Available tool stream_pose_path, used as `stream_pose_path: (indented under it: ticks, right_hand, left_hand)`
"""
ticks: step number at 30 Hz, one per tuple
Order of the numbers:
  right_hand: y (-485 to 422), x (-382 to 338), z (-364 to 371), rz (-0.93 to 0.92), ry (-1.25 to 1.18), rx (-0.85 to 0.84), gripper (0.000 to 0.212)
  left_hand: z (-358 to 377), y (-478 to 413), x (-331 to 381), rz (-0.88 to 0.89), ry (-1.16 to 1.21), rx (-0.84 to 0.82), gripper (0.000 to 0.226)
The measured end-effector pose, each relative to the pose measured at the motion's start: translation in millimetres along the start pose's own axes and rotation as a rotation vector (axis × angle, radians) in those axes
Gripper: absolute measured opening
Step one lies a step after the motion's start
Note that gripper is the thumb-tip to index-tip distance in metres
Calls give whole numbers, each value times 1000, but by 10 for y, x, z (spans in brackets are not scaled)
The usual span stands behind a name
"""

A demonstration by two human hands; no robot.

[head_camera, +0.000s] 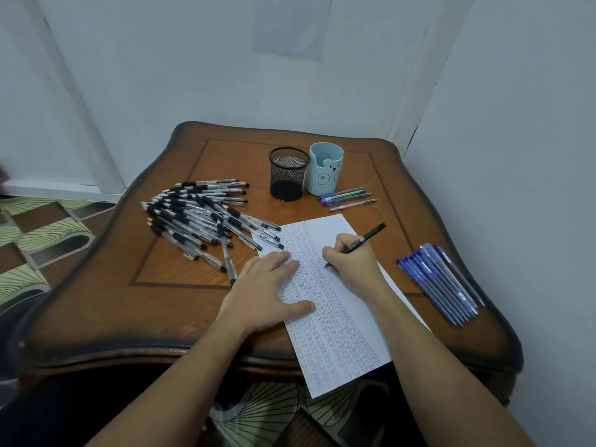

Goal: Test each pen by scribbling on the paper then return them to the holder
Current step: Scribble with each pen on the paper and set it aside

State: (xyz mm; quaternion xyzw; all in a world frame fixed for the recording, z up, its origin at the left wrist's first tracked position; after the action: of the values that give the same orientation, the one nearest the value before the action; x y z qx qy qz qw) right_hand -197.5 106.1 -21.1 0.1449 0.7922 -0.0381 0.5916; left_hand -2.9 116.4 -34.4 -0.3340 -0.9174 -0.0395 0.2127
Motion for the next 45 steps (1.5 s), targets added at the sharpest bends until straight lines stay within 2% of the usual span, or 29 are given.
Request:
stream_pose_path:
  ticks: [3, 9, 15, 25, 29, 33, 41, 45]
  right_hand:
    - [-9, -18, -7, 4, 21, -43, 29]
    - [11, -39, -9, -37, 64, -47, 41]
    - [19, -50, 14, -53, 57, -53, 40]
    - [-2, -22, 20, -46, 19, -30, 51]
    - [19, -37, 20, -49, 49, -29, 43]
    - [18, -37, 20, -56, 36, -23, 48]
    - [23, -40, 11, -64, 60, -21, 40]
    - [14, -28, 9, -57, 54, -22, 45]
  left_hand:
    - [9, -3, -1, 0, -1, -5, 104]
    - [4, 4, 9, 0, -2, -3, 104]
    - [-3, 7, 11, -2, -1, -12, 105]
    - [-7, 14, 24, -3, 4, -3, 105]
    - [-13, 19, 26, -7, -3, -9, 100]
    - [-21, 23, 35, -7, 3, -10, 104]
    - [-17, 14, 35, 2, 0, -1, 105]
    - [-17, 17, 34, 6, -2, 5, 105]
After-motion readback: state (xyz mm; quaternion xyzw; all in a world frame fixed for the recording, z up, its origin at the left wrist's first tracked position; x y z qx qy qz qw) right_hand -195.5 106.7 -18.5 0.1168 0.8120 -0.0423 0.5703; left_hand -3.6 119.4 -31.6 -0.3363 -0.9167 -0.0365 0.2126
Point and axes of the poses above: each hand's wrist, its own y-axis away from the middle knuckle, its own z-axis out of the palm, x = y × z, the point moved 3 cm from there along -y, towards the middle knuckle, and after that the axes turned 9 degrees about z, right-handed, at the moved point
